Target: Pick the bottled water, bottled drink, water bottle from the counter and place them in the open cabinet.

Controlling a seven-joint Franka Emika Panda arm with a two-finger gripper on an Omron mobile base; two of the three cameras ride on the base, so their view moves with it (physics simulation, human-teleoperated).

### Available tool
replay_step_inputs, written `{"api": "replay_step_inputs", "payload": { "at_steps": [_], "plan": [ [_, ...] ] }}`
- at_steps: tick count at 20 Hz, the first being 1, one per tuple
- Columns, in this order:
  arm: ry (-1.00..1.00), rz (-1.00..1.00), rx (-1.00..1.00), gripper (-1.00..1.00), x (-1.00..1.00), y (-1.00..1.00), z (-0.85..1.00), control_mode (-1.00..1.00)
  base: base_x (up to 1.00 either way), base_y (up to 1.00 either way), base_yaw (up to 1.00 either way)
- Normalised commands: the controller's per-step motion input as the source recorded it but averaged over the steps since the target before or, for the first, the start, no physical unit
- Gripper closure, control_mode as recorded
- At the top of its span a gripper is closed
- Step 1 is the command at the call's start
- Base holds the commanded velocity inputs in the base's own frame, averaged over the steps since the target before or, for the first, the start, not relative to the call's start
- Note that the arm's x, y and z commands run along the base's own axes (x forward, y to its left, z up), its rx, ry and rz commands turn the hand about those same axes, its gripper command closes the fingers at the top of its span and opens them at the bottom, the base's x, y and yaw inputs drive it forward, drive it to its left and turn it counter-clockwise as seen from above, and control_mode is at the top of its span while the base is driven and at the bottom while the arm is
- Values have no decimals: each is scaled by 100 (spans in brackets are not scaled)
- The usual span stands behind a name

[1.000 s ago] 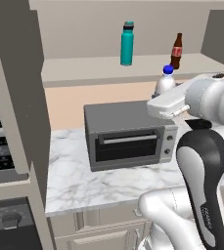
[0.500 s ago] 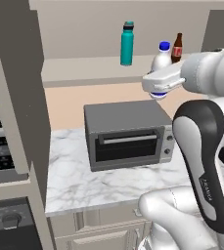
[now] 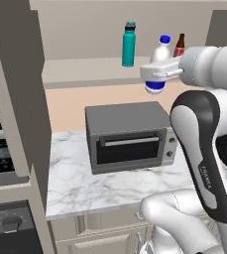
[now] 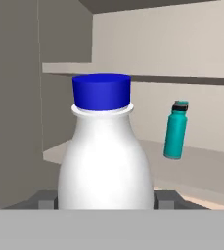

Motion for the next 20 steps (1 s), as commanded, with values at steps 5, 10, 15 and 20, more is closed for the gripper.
{"api": "replay_step_inputs", "payload": {
  "at_steps": [5, 10, 15, 20],
  "plan": [
    [0, 0, 9, 100, 43, 15, 1, -100, 0, 0, 0],
    [0, 0, 6, 100, 47, 20, 1, -100, 0, 0, 0],
    [0, 0, 4, 100, 49, 19, 0, -100, 0, 0, 0],
    [0, 0, 2, 100, 49, 21, 0, -100, 0, 0, 0]
  ]
}}
